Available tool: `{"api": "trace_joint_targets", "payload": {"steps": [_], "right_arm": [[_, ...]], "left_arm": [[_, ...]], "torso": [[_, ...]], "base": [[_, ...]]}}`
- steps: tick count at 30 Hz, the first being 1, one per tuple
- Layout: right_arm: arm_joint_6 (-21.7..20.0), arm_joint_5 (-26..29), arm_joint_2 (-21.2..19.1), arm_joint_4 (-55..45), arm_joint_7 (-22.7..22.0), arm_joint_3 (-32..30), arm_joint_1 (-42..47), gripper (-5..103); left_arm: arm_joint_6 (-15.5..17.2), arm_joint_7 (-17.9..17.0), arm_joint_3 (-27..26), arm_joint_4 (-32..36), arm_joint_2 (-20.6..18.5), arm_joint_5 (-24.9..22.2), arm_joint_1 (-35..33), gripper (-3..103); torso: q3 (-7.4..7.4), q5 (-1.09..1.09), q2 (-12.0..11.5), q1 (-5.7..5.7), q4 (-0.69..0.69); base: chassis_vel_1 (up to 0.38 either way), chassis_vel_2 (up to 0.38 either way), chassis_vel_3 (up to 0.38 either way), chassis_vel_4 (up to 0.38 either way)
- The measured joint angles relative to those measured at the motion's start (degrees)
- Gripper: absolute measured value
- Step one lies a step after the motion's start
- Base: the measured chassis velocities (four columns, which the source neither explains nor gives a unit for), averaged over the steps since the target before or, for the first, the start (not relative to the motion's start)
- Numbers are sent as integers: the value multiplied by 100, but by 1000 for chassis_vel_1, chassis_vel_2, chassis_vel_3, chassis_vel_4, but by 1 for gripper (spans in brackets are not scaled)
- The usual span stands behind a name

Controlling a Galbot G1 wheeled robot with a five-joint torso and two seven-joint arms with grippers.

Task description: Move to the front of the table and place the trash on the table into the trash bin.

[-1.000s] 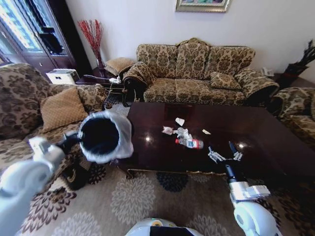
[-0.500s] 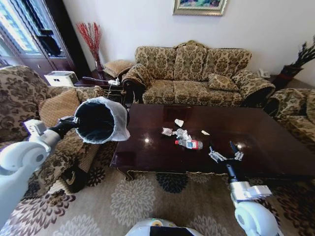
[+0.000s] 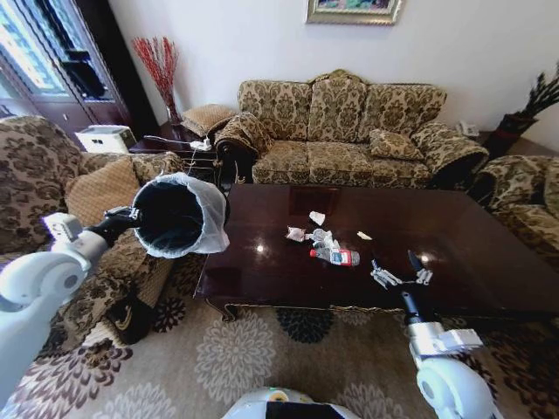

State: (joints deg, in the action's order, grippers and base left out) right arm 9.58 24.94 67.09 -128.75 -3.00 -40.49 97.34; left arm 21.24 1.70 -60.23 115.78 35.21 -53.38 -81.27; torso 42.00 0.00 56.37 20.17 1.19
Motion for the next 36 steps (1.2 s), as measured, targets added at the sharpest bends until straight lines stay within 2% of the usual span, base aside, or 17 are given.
{"api": "trace_joint_targets", "payload": {"steps": [36], "right_arm": [[-3, 0, 1, -2, 0, 1, 0, 100]], "left_arm": [[8, -1, -6, 8, 3, 3, -4, 0]], "torso": [[0, 0, 1, 0, 0]], "base": [[0, 0, 0, 0]]}}
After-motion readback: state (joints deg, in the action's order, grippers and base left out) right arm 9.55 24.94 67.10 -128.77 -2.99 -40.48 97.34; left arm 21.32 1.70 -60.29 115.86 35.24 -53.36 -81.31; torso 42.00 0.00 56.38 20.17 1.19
